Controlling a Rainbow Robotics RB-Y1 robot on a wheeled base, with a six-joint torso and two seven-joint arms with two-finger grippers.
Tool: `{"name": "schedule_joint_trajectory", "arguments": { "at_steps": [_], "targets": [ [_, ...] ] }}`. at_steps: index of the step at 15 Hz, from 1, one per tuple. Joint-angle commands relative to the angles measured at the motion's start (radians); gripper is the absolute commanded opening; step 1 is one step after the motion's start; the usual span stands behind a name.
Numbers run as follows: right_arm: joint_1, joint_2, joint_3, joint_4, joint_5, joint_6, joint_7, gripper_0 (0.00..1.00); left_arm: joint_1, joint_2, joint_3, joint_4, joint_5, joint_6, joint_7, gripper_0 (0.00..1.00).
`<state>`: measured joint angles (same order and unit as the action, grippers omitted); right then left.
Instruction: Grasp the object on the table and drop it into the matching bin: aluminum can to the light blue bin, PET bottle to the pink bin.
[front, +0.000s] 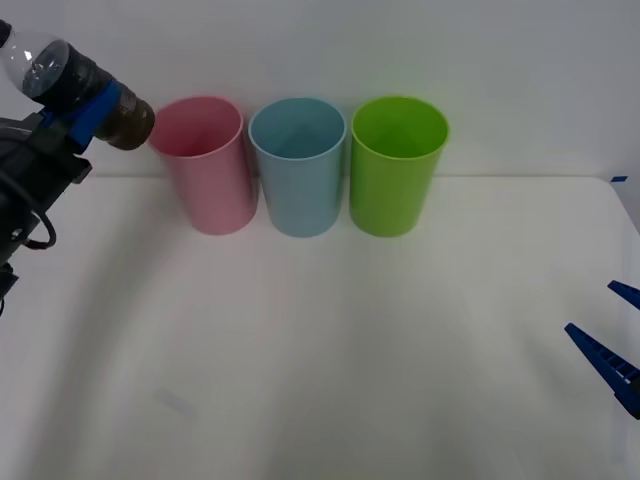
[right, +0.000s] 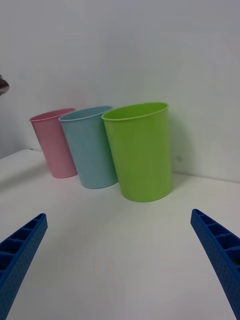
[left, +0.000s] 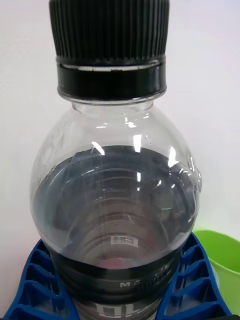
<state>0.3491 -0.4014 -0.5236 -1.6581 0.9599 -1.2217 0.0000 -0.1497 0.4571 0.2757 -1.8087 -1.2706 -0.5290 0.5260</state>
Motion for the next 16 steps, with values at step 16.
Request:
{"name": "schedule_joint_trajectory", "arguments": {
  "at_steps": [16],
  "targets": [
    [0.0,0.0,0.0,0.0,0.0,0.0,0.0,1.0,-0.495,-0.081,-0.058,0.459,-0.489,-0.029,0.028,0.0]
  ]
}}
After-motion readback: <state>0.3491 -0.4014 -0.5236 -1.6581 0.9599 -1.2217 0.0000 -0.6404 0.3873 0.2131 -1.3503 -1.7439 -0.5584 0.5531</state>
